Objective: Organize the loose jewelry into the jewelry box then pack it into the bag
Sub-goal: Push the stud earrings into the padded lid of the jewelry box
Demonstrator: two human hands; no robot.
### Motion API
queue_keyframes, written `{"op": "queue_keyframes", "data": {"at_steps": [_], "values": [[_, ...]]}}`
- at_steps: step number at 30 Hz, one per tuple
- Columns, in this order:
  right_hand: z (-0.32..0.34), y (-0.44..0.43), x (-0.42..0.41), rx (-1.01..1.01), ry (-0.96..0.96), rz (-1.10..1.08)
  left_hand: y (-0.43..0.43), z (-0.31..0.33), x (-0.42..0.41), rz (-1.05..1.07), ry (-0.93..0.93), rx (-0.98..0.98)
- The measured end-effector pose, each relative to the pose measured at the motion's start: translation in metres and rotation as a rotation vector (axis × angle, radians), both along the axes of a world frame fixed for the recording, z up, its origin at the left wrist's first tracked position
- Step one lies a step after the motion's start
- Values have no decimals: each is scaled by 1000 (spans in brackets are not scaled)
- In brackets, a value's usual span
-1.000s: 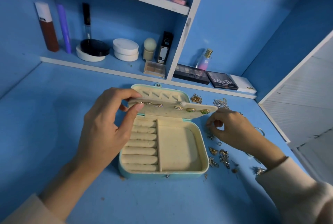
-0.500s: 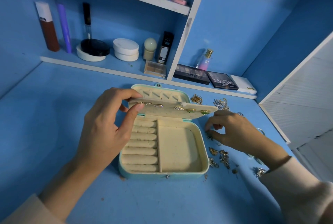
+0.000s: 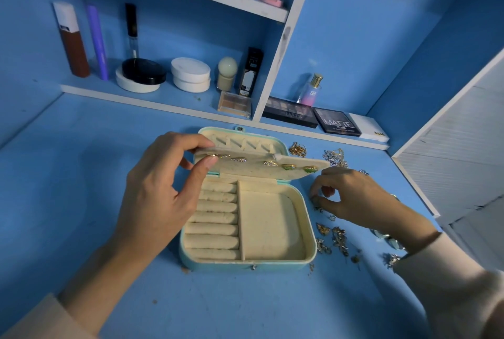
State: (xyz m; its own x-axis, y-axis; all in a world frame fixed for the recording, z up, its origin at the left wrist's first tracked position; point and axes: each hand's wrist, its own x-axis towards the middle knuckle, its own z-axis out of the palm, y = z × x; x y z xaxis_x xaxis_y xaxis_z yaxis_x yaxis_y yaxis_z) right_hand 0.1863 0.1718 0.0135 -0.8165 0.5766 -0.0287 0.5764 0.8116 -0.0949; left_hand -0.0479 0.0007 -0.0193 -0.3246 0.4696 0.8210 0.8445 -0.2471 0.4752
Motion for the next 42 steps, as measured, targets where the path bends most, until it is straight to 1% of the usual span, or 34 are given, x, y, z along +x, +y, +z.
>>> {"op": "queue_keyframes", "data": {"at_steps": [5,16,24,31,36,42], "values": [[-7,0,-4,60,128,-58,-1,0,0,3,4,0],[-15,-2,3,168,206,-2,-1,2,0,3,13,0],[-14,-4,7,185,206,11,-1,1,0,6,8,-5],[-11,-1,7,159,254,-58,-1,1,0,16,11,-16],[-10,-3,4,73,193,-100,-1,3,0,8,16,-9],[-12,-5,1,79,149,-113,0,2,0,23,22,-13]]}}
